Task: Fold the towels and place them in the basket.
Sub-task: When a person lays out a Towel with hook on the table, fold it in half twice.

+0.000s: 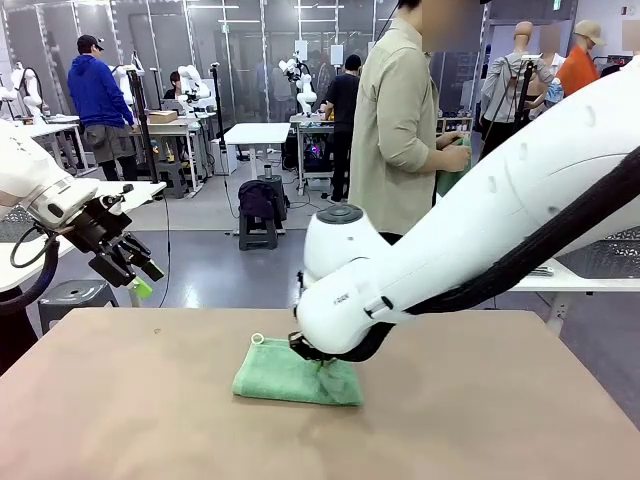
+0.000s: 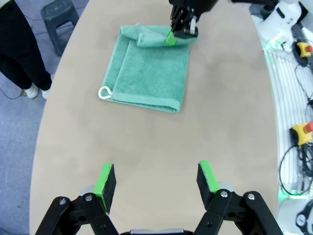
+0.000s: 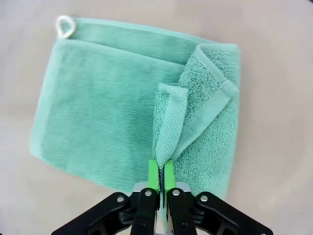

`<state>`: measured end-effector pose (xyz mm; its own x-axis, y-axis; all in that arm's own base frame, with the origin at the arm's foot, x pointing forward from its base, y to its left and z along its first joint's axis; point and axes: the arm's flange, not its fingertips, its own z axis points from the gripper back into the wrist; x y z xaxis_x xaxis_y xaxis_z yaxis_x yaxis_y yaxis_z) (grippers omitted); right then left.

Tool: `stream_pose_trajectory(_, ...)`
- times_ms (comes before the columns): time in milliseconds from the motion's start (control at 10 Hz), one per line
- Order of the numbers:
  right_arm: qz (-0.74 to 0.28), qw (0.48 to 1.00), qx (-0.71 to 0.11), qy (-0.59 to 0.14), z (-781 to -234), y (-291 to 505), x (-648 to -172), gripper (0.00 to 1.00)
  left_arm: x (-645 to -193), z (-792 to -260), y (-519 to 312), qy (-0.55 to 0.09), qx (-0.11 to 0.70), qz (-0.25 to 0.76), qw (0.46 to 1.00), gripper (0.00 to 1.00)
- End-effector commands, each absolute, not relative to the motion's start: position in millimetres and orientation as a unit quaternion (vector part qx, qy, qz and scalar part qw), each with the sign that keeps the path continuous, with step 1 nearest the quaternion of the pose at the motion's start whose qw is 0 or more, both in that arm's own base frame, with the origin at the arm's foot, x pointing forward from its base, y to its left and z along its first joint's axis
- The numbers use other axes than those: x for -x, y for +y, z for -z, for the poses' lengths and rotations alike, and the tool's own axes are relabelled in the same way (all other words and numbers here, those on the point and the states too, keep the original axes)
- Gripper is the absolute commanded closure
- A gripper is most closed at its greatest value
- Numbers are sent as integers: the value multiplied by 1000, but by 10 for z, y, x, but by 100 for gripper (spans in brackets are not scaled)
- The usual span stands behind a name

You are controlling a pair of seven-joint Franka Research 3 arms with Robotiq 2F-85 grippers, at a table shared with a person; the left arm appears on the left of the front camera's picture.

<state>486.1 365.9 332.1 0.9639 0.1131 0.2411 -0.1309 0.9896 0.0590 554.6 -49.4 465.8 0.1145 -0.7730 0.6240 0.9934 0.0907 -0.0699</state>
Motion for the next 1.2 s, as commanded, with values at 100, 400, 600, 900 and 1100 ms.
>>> stream_pose_trajectory(100,-54,988,-24,-140,-3382,4080,-4851,100,-5551,-4664,-504,-222,247,621,710,16)
stream_pose_trajectory(400,-44,987,-40,-151,-3466,4321,-4778,100,-5551,-4664,-504,-222,247,621,710,16)
stream_pose_trajectory(600,-33,984,-62,-165,-3486,4425,-4771,100,-5551,-4664,-504,-222,247,621,710,16)
stream_pose_trajectory(900,-2,974,-120,-191,-3438,4451,-4870,100,-5551,-4664,-504,-222,247,621,710,16)
stream_pose_trajectory(1100,4,971,-143,-194,-3429,4449,-4879,100,-5551,-4664,-504,-222,247,621,710,16)
